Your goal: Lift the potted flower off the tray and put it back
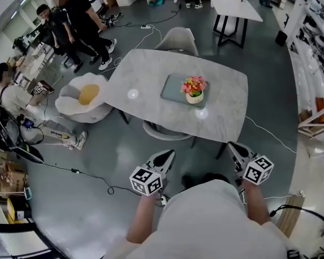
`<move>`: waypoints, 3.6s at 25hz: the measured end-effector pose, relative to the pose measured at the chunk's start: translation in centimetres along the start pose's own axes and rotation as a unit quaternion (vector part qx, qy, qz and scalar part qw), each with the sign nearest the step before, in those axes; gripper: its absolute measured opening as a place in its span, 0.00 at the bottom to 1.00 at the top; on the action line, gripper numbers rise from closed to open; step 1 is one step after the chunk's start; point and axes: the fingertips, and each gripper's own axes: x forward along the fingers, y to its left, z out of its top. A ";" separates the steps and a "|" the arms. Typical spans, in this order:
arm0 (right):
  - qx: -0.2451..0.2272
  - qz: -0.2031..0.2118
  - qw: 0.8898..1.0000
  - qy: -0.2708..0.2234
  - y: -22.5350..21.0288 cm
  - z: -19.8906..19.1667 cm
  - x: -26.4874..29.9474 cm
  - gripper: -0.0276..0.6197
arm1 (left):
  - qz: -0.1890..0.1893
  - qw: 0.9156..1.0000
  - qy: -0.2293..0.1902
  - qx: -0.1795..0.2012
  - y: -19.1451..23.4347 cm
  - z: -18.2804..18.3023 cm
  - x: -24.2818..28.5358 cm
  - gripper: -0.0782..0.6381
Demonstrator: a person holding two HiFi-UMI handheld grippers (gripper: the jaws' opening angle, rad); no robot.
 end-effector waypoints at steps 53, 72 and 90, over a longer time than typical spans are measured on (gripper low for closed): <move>-0.041 0.086 0.983 0.156 -19.3 5.7 18.5 0.07 | 0.124 0.989 0.017 -0.074 10.0 4.1 16.7 0.12; -0.164 0.096 0.935 0.300 -22.0 -0.7 29.1 0.15 | 0.129 0.985 0.052 -0.105 17.4 2.5 16.5 0.12; -0.373 0.144 0.801 0.446 -27.9 -10.0 38.4 0.23 | 0.172 0.971 0.050 -0.155 19.7 0.4 14.8 0.12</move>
